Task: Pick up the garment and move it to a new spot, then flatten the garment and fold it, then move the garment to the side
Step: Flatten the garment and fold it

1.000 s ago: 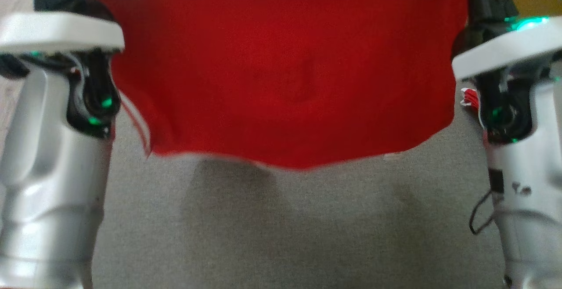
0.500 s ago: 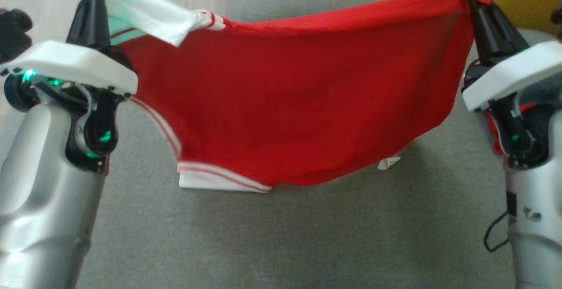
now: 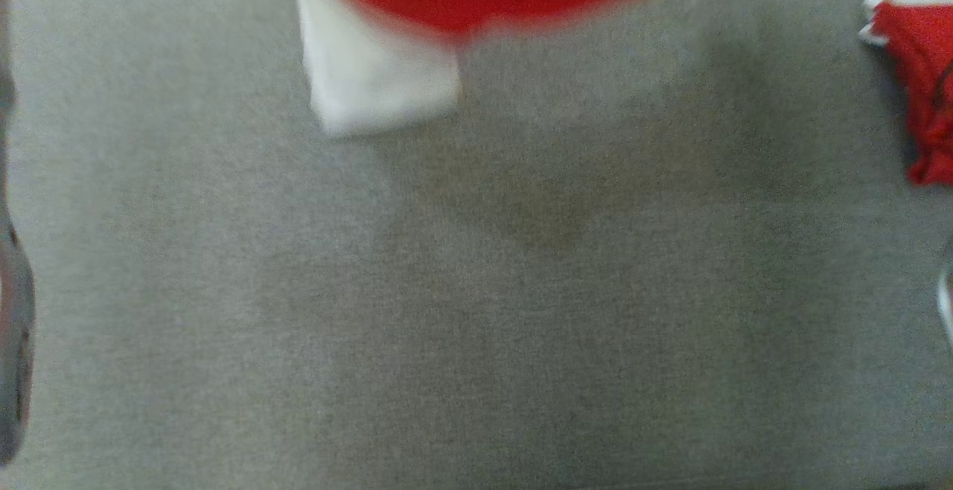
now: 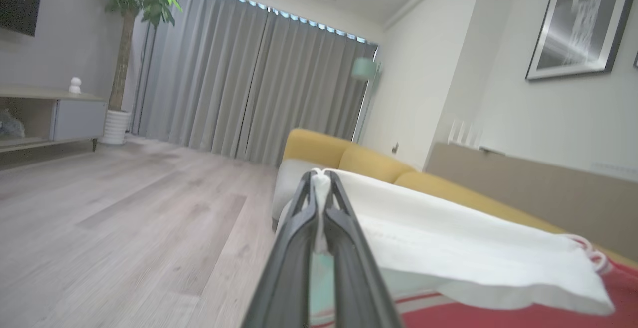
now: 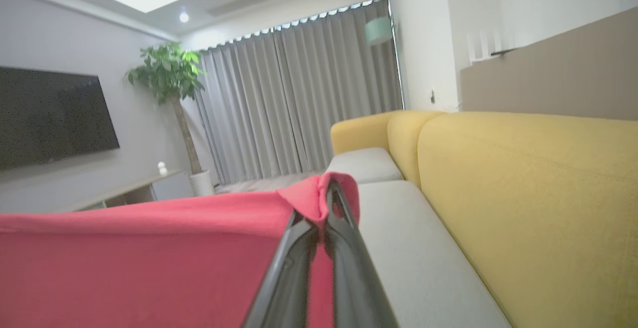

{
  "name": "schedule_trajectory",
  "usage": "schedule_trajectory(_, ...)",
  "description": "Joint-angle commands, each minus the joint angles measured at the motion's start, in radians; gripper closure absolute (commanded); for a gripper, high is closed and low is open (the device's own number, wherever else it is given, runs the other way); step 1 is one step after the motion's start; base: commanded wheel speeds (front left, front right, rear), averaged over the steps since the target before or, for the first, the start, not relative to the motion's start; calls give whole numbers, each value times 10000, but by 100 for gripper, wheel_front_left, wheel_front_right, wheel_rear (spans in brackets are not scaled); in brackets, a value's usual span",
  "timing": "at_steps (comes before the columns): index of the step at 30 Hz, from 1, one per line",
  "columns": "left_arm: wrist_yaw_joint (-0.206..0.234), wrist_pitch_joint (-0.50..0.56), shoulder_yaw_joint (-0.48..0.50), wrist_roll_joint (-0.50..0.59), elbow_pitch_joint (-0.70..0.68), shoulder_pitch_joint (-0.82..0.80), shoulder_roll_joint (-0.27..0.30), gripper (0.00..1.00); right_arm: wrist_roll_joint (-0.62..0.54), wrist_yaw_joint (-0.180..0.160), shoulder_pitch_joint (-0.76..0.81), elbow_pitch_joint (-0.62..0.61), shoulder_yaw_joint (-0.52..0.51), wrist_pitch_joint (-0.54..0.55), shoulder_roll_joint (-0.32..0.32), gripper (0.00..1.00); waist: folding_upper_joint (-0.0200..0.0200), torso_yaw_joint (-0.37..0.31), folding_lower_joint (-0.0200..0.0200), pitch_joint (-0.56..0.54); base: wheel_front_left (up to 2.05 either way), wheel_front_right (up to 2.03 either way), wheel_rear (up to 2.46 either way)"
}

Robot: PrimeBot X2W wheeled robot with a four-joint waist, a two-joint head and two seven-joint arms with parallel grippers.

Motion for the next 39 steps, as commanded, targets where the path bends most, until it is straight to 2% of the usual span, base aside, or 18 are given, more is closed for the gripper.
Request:
schedule_trajectory(1, 23, -320, 400, 78, -56, -506, 391, 100, 65, -7, -335, -80, -86, -343, 148, 100, 0, -97, -6, 853, 0, 0, 0)
schedule_trajectory(5, -292, -2235, 834, -4, 982, -1500, -123, 100, 614, -7, -1237, 1123, -417, -1924, 405, 100, 0, -67, -6, 1047, 0, 0, 0)
schedule_trajectory(7, -785, -2712, 865, -159, 1408, -1592, -342, 100, 1034, -7, -1257, 1664, -353, -2167, 482, 100, 0, -47, -6, 1116, 0, 0, 0)
schedule_trajectory(9, -1215, -2898, 794, -219, 1879, -1470, -440, 100, 1249, -7, -1045, 2120, -59, -2211, 389, 100, 0, 3, -6, 1134, 0, 0, 0)
schedule_trajectory(12, -1631, -3039, 624, -215, 2514, -996, -557, 100, 1682, -7, -495, 2721, 248, -2220, 212, 100, 0, 120, -6, 1069, 0, 0, 0)
schedule_trajectory(16, -1901, -3130, 386, -142, 3201, 84, -561, 100, 2231, -7, 458, 3618, 492, -1853, 60, 100, 0, 264, -6, 791, 0, 0, 0)
schedule_trajectory(21, -2180, -2877, -231, 97, 3830, 2002, -496, 100, 3019, -7, 1859, 4413, 809, -759, 11, 100, 0, 499, -6, 108, 0, 0, 0)
schedule_trajectory(25, -2456, -2454, -854, 200, 3782, 3915, -295, 100, 3724, -7, 3351, 4379, 1214, 445, -383, 100, 0, 666, -6, -768, 0, 0, 0)
schedule_trajectory(29, -2555, -2019, -1237, 163, 3440, 5040, -56, 100, 3946, -7, 4181, 4236, 1375, 882, -613, 100, 0, 721, -6, -1360, 0, 0, 0)
schedule_trajectory(34, -2611, -1081, -1880, -6, 2354, 6830, 491, 100, 4287, -7, 5503, 3692, 1516, 1338, -823, 100, 0, 810, -6, -2233, 0, 0, 0)
schedule_trajectory(39, -2621, 61, -2370, -391, 632, 8586, 1147, 100, 4428, -7, 6797, 2952, 1602, 1682, -941, 100, 0, 826, -6, -2928, 0, 0, 0)
